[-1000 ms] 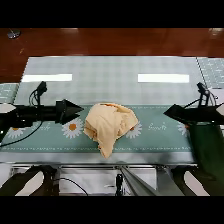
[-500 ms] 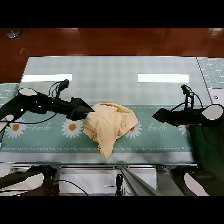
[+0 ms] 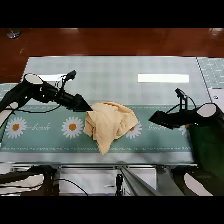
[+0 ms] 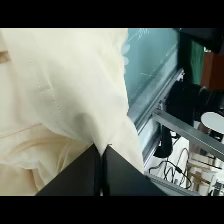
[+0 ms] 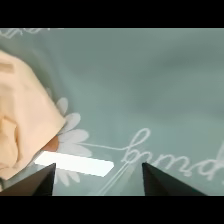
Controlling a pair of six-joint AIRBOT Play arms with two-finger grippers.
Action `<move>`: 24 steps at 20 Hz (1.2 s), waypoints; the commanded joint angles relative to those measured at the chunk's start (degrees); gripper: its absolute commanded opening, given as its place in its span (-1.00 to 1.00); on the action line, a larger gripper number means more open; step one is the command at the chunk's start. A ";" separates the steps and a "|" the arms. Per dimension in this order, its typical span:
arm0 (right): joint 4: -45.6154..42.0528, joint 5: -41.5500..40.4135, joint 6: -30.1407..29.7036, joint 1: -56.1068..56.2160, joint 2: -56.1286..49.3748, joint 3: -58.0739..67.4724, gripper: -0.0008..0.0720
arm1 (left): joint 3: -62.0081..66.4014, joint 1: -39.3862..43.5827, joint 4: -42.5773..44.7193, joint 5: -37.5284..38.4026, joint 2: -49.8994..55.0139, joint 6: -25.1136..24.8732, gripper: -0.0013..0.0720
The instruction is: Fold the shirts.
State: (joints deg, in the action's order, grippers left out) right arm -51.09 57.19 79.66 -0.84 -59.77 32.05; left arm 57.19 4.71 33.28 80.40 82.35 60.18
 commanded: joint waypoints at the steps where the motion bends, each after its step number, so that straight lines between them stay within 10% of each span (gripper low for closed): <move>1: 13.49 1.77 -8.35 0.02 -7.39 0.00 0.73 | 1.55 0.07 0.66 -0.42 0.22 0.07 -0.89; 14: 13.16 -1.92 -4.98 13.86 -27.26 17.07 0.67 | 1.55 0.11 0.61 -1.33 0.22 0.76 -0.89; 19: 8.59 -0.02 -5.29 16.94 -28.22 19.58 -0.90 | 1.55 0.33 0.61 -3.43 0.20 4.68 -0.89; 24: -1.27 8.79 0.74 14.47 -25.14 37.18 -0.91 | 9.22 0.13 -3.91 -2.43 -1.14 5.03 -0.89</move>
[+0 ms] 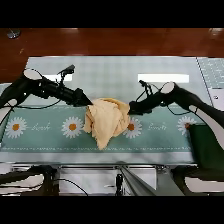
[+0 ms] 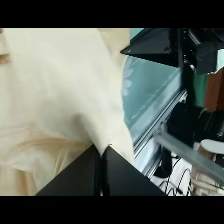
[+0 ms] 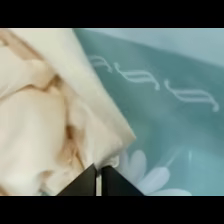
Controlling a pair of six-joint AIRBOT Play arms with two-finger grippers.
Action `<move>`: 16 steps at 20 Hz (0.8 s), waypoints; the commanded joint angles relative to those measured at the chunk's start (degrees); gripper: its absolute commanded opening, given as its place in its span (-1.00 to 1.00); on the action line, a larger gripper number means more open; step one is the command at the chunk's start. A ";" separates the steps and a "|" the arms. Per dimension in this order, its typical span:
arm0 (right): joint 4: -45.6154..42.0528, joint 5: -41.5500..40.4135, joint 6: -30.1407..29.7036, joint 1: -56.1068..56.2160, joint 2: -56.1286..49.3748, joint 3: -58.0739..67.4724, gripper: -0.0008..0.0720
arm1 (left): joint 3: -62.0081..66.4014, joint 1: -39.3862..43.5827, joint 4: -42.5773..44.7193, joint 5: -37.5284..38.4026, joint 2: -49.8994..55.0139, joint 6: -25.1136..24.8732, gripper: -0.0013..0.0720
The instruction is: Fold the shirts.
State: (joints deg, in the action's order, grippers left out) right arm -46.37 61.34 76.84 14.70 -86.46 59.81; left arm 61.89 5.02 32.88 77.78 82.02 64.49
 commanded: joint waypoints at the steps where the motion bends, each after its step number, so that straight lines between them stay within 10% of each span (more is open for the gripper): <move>1: -7.85 6.12 5.07 -2.05 2.36 15.89 -0.91 | 9.11 -0.39 -6.08 -0.35 -1.36 0.72 -0.89; 5: -13.35 9.97 9.79 -5.40 4.79 49.57 -0.91 | 33.29 -1.09 -9.27 -6.71 -3.58 0.83 -0.89; 8: -17.53 10.84 9.68 -5.84 9.79 67.65 -0.91 | 50.58 -2.67 1.53 -8.13 -5.38 10.21 -0.89; 16: -32.87 12.46 7.98 -5.84 34.80 58.51 -0.91 | 54.38 -3.32 25.77 -5.92 -21.31 17.66 -0.89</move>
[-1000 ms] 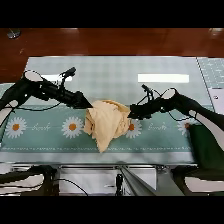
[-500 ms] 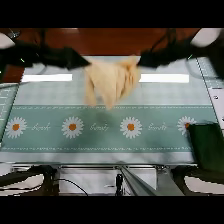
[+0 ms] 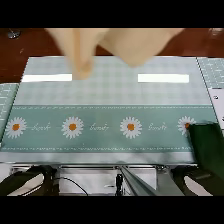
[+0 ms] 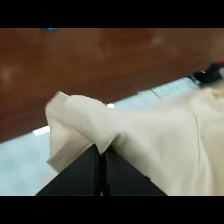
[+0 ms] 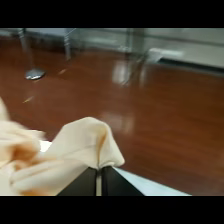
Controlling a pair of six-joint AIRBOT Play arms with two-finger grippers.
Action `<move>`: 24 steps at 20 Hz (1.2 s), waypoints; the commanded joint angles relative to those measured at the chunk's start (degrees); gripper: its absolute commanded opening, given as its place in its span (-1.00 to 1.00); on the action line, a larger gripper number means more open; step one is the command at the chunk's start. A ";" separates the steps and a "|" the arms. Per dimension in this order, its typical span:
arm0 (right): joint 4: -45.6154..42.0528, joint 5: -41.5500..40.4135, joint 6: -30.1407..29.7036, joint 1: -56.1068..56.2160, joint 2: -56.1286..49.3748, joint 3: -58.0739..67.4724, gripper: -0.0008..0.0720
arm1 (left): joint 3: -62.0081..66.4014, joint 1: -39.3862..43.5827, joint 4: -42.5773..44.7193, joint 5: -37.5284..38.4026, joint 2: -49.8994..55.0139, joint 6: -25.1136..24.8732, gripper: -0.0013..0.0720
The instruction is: Fold the shirts.
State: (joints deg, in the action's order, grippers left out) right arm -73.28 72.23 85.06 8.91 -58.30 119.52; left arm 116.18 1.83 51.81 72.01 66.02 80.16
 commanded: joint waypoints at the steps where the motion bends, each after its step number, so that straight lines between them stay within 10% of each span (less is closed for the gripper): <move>1: -6.67 2.89 -0.24 -0.04 7.96 -1.20 -0.91 | 0.04 -0.13 7.56 0.83 -6.69 1.99 -0.89; 13: -11.30 28.92 5.68 -0.04 16.20 -1.22 -0.91 | -14.86 -0.13 24.55 19.50 -29.81 6.16 -0.89; 21: -12.20 28.33 7.96 -0.04 18.58 -18.53 -0.91 | -51.82 -0.13 20.48 19.28 -41.18 10.12 -0.89; 24: -11.17 13.88 9.73 -0.04 18.45 -34.86 -0.91 | -67.47 0.17 15.96 5.60 -40.63 8.37 -0.89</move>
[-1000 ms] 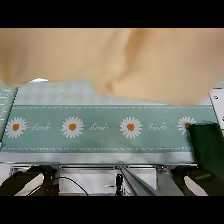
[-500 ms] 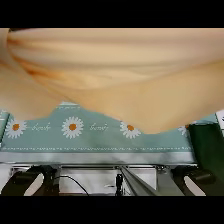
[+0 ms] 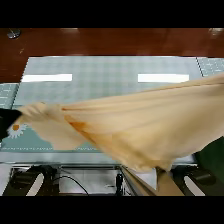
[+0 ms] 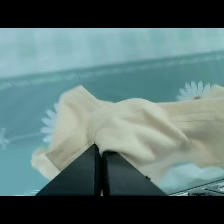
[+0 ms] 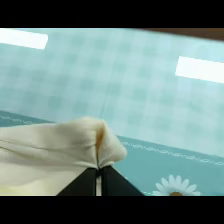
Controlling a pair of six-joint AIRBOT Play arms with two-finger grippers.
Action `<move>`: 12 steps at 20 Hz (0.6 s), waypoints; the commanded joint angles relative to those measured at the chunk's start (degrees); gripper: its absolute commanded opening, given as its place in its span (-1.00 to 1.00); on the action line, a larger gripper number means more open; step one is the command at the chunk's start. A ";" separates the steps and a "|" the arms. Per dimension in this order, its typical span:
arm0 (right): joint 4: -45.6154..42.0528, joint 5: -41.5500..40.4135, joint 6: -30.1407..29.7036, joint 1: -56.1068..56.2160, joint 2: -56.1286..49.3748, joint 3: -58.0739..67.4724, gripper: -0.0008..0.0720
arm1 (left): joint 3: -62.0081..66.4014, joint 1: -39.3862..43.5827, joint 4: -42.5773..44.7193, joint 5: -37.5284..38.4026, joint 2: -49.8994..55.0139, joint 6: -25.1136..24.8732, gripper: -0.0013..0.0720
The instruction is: Fold the shirts.
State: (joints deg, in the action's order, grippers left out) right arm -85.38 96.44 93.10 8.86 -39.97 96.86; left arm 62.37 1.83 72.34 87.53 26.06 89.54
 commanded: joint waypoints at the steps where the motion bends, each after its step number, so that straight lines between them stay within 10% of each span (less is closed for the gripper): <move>1: 1.55 -17.92 1.88 0.00 -0.61 -17.33 -0.91 | -19.21 0.17 -7.26 -18.40 0.13 -2.99 -0.89; 5: 0.61 -33.35 4.44 -0.44 -12.70 -22.97 -0.91 | -28.76 0.35 -13.46 -39.71 10.86 -8.85 -0.89; 12: 22.14 -42.88 -0.59 -7.76 -34.36 -22.40 -0.91 | -17.84 0.35 -17.03 -35.34 34.51 -15.39 -0.89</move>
State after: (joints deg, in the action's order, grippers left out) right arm -73.17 57.10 94.98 3.46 -66.57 74.91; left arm 40.97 2.13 57.28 50.57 52.53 76.38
